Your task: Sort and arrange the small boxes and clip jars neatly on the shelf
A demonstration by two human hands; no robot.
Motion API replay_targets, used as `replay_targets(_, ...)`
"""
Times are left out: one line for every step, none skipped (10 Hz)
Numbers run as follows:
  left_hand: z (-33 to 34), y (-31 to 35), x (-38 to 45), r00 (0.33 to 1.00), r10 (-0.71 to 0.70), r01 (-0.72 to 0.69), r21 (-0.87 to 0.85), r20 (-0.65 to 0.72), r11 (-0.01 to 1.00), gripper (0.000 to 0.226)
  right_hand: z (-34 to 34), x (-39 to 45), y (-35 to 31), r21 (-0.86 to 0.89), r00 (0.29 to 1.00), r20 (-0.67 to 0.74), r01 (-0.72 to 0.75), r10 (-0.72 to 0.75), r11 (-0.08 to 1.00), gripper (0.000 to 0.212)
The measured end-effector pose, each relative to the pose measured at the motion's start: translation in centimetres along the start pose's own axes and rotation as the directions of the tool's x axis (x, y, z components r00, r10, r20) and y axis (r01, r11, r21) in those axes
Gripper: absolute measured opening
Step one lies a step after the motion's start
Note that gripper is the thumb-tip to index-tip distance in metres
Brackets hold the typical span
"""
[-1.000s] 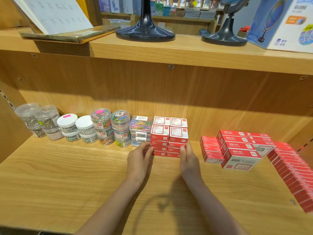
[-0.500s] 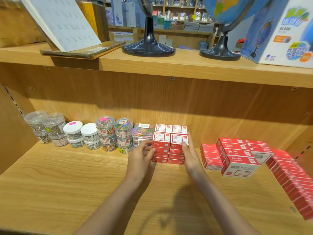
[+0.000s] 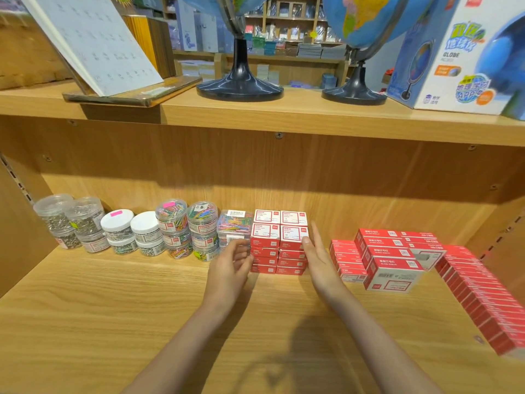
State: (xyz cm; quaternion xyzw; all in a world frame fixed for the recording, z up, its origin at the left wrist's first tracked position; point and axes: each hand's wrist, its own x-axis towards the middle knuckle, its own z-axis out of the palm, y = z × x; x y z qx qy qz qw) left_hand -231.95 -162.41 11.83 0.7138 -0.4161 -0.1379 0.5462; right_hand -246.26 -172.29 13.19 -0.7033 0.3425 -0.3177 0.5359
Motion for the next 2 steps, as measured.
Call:
replay_targets(-2.4,1.3,-1.9,0.99,0.136,-0.135,0.031,-0.028,0.99,0.031,-2.7,-2.0,-2.2,-0.179,0.99,-0.033,0.128,-0.136,0.976,0.057)
replay_targets(-6.7,5.0,-4.4,0.916,0.393,-0.392,0.03,-0.079,0.919,0.042,-7.3,-6.1,-6.3,-0.163,0.966,-0.024,0.251,-0.258,0.954,0.051)
